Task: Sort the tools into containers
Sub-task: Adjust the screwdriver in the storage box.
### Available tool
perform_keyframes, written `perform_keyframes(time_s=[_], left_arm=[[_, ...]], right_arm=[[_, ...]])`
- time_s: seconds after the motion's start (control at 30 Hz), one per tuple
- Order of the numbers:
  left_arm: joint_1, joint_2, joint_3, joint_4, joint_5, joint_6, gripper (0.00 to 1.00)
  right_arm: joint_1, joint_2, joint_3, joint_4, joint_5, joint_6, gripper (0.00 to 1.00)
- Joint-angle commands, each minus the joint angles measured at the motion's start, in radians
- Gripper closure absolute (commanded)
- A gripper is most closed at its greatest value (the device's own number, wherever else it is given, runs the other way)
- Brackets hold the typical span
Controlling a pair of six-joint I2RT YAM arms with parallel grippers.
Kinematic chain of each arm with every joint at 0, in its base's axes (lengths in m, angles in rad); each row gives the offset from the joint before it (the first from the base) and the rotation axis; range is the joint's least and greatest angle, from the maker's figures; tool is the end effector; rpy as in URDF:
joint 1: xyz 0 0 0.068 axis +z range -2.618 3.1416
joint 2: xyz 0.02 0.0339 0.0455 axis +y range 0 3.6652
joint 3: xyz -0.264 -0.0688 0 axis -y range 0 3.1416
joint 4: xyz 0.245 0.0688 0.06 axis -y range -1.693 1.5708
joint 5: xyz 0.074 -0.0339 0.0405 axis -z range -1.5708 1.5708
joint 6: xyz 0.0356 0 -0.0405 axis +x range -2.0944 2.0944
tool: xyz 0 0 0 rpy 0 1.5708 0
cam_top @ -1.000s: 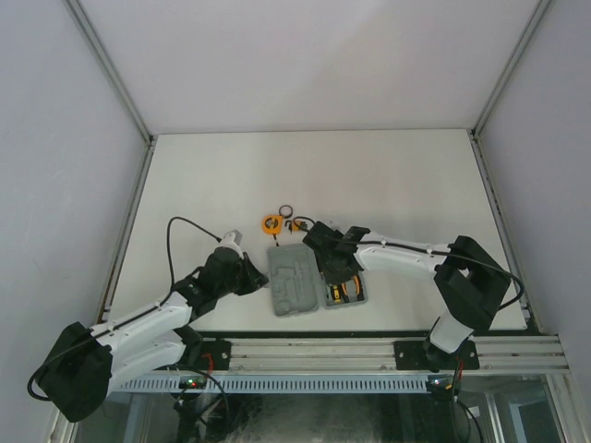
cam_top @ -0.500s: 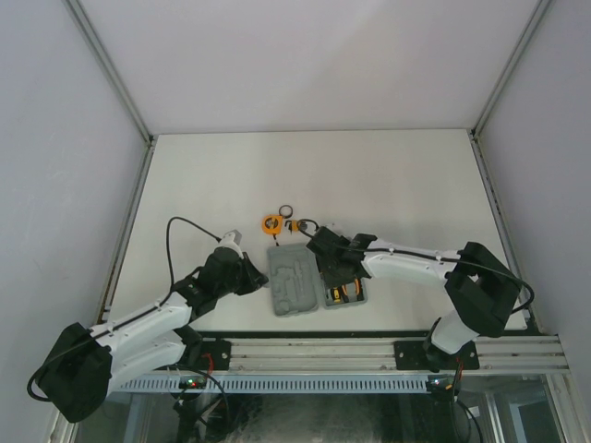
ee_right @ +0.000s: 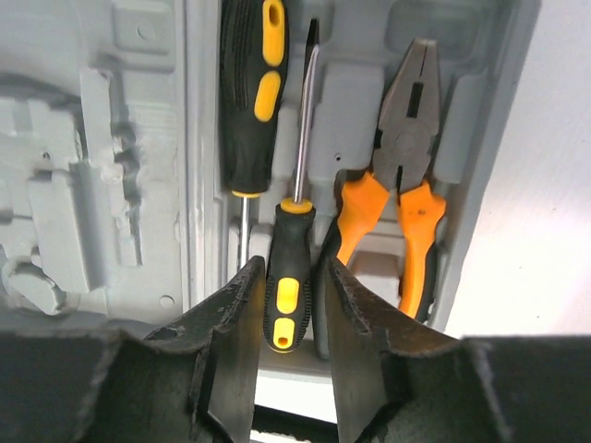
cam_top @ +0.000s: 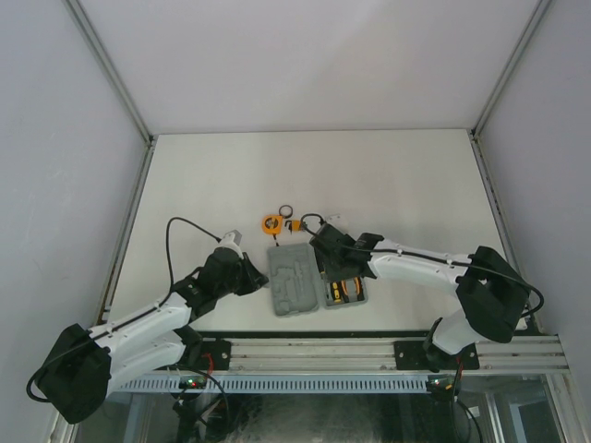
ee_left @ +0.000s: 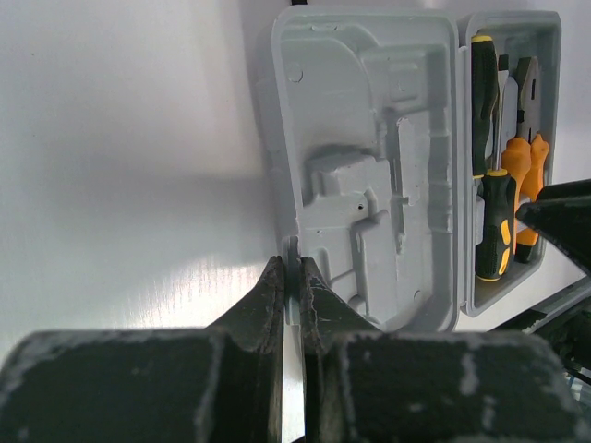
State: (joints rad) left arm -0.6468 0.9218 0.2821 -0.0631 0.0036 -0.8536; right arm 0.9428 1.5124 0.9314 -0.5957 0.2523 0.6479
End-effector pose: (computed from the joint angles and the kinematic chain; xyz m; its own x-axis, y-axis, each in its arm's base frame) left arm 0.1407 -0.1064 0.1549 -0.7949 -0.3442 -0.4998 0.0088 0.8170 -0.5766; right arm 0.1740 0.2246 0.1926 -0.8715 -0.2056 -0.4453 -0.2525 0.9664 0.0479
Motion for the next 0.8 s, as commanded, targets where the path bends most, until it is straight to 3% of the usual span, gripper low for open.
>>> perform_keyframes(time_s=[0.0,0.3,0.77], left_arm=[[-0.005,-0.013,0.035,0.003,0.004,0.011,1.0],[-0.005,-0.011,0.037,0.003,0.005,0.008,1.0],[-0.005,-0.009,0.041,0.004,0.01,0.011,1.0]], right_arm=[[-0.022,-0.006,0.055,0.011,0.044,-0.019,0.71],[-0.047,0.063,0.075,0.026,0.002,-0.045,0.85],[-0.053,0.142,0.078,0.038,-0.039,-0.047,0.91]])
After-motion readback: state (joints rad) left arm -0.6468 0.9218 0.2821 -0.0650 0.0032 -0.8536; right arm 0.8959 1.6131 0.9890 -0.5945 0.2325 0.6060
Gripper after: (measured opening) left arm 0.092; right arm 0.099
